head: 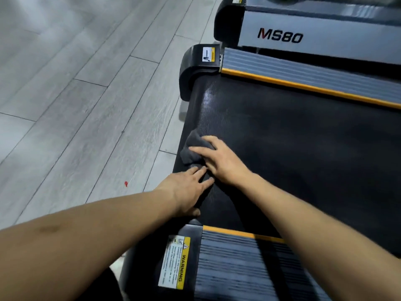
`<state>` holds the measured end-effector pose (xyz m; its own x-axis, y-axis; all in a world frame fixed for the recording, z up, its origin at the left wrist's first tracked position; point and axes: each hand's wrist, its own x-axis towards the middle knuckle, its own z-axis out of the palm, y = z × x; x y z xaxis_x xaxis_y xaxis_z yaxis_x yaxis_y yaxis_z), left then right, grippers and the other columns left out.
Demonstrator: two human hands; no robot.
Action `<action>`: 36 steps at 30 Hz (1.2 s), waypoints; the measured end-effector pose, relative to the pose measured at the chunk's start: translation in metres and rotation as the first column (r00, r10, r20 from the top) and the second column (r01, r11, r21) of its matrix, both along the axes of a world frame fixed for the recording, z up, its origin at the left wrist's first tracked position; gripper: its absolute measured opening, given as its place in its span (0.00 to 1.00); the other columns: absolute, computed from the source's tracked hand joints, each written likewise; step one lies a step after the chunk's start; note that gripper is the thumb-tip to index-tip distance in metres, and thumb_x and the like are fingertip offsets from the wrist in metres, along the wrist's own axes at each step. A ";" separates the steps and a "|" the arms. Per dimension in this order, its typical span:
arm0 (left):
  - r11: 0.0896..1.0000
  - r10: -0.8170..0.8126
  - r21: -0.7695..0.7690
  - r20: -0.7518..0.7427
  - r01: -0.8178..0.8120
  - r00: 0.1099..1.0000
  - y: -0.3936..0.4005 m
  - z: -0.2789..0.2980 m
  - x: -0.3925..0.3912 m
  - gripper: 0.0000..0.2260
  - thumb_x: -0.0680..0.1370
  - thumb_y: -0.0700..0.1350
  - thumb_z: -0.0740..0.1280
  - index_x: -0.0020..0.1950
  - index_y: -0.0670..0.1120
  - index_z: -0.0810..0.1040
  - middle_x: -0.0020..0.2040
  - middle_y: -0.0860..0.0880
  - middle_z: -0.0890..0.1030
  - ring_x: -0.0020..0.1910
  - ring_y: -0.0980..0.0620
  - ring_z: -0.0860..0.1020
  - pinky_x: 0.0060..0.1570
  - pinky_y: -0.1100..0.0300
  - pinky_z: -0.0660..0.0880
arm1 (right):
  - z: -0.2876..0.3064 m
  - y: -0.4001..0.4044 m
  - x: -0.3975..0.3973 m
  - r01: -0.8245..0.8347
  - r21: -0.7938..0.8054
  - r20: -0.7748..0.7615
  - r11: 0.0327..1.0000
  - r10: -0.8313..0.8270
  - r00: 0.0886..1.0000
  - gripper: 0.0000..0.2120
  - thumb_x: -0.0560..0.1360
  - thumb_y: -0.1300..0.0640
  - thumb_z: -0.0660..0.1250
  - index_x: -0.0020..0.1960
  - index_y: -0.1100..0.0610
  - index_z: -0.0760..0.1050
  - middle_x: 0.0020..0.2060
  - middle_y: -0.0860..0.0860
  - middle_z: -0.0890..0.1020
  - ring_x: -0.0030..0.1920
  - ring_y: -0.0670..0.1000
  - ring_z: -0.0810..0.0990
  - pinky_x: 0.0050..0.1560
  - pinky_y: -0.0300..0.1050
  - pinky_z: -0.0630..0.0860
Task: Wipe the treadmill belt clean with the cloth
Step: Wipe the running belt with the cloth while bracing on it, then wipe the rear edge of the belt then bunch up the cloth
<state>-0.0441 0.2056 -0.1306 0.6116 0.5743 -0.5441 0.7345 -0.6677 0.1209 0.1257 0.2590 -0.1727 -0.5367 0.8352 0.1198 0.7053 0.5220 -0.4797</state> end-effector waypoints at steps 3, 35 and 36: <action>0.996 0.044 -0.078 0.072 -0.038 0.996 -0.005 0.010 -0.015 0.31 0.82 0.53 0.64 0.83 0.55 0.56 0.84 0.44 0.51 0.82 0.42 0.56 0.77 0.47 0.63 | 0.003 0.026 0.012 0.054 0.050 0.039 0.997 -0.056 0.998 0.22 0.73 0.65 0.65 0.66 0.54 0.79 0.64 0.62 0.73 0.59 0.59 0.75 0.63 0.44 0.71; 0.979 0.124 -0.156 -0.040 -0.129 0.991 -0.051 0.073 -0.018 0.15 0.85 0.46 0.59 0.67 0.42 0.76 0.65 0.40 0.78 0.65 0.41 0.77 0.56 0.56 0.74 | 0.009 -0.052 -0.007 -0.267 -0.007 0.123 0.964 0.266 0.956 0.20 0.76 0.58 0.63 0.67 0.51 0.77 0.67 0.60 0.72 0.63 0.60 0.74 0.64 0.54 0.73; 0.976 0.055 -0.207 -0.046 -0.064 0.997 -0.060 0.068 -0.012 0.19 0.86 0.48 0.56 0.72 0.41 0.72 0.72 0.39 0.73 0.72 0.40 0.72 0.67 0.53 0.71 | 0.008 -0.036 -0.011 -0.255 0.030 0.138 0.967 0.248 0.959 0.20 0.75 0.58 0.61 0.66 0.52 0.78 0.65 0.61 0.73 0.61 0.62 0.76 0.61 0.54 0.74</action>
